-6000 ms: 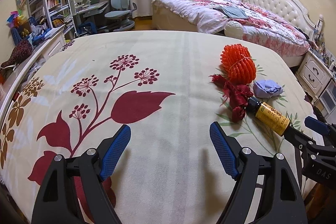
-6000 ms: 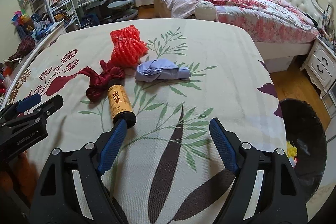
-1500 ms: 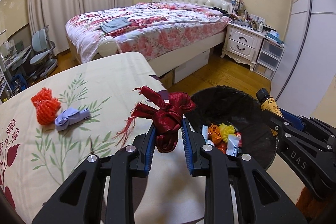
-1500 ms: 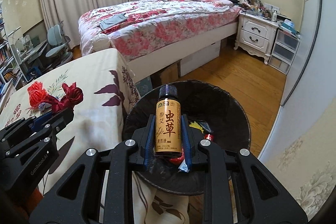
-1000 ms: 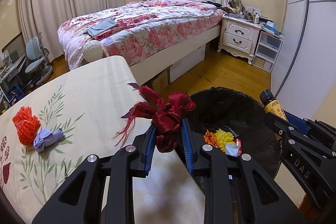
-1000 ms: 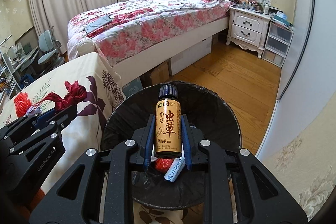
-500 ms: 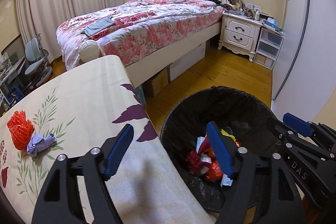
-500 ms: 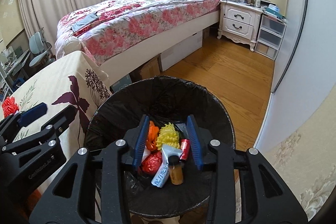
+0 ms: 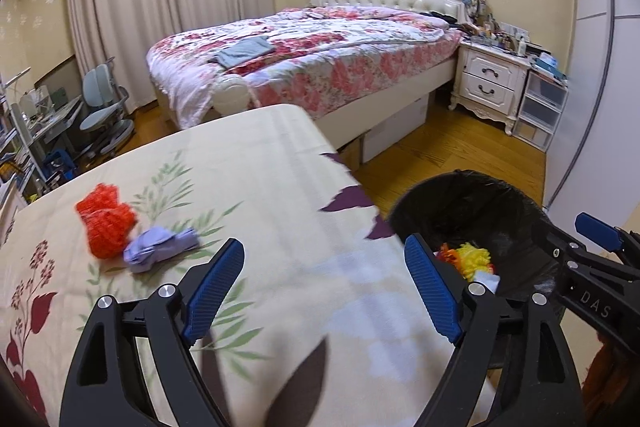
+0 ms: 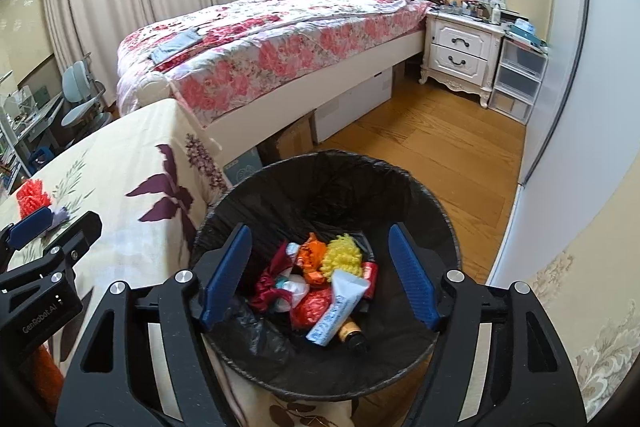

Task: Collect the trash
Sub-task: 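Move both open tools back over the net bag and cloth, then grasp the lavender cloth with the right gripper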

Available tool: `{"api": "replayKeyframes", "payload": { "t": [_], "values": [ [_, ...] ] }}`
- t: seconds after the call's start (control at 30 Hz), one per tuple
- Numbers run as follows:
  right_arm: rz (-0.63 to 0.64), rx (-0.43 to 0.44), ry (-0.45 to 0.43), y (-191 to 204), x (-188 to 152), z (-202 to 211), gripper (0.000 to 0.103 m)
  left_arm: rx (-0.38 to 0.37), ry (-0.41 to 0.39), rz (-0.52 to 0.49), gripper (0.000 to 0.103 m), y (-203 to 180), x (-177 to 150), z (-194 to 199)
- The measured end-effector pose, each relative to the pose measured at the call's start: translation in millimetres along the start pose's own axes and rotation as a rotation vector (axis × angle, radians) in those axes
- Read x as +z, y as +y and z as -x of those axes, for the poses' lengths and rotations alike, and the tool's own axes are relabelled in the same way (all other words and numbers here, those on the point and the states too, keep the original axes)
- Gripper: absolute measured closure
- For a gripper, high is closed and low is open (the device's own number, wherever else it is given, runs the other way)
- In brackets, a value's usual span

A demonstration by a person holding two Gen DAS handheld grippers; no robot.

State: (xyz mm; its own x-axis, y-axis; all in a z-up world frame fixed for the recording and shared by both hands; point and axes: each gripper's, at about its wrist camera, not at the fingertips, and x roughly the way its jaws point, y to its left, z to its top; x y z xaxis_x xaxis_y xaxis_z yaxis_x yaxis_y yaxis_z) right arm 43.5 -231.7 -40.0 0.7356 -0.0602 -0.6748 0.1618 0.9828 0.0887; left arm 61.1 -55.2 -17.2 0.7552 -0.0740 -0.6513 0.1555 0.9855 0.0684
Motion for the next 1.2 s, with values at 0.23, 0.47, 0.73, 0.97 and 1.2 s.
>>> {"api": "replayKeyframes", "payload": {
  "t": [0.23,0.47,0.73,0.97,1.2],
  "values": [
    [0.089,0.101,0.022,54.9,-4.3,3.1,0.031,0.084,0.03,0.07,0.021,55.0,-21.6,13.6],
    [0.189,0.227,0.063,124.2,-12.0,2.2,0.03,0.208,0.049,0.133,0.021,115.2,-41.5,23.9],
    [0.289,0.333,0.12,201.4,-23.9,-3.8,0.025,0.314,0.069,0.218,0.021,177.1,-62.7,36.8],
    [0.326,0.342,0.134,248.7,-18.6,-15.2,0.025,0.346,0.07,0.257,0.021,205.4,-69.0,42.2],
    [0.349,0.325,0.177,275.5,-16.7,-35.7,0.025,0.334,0.073,0.28,0.021,216.5,-71.9,40.1]
  ]
}}
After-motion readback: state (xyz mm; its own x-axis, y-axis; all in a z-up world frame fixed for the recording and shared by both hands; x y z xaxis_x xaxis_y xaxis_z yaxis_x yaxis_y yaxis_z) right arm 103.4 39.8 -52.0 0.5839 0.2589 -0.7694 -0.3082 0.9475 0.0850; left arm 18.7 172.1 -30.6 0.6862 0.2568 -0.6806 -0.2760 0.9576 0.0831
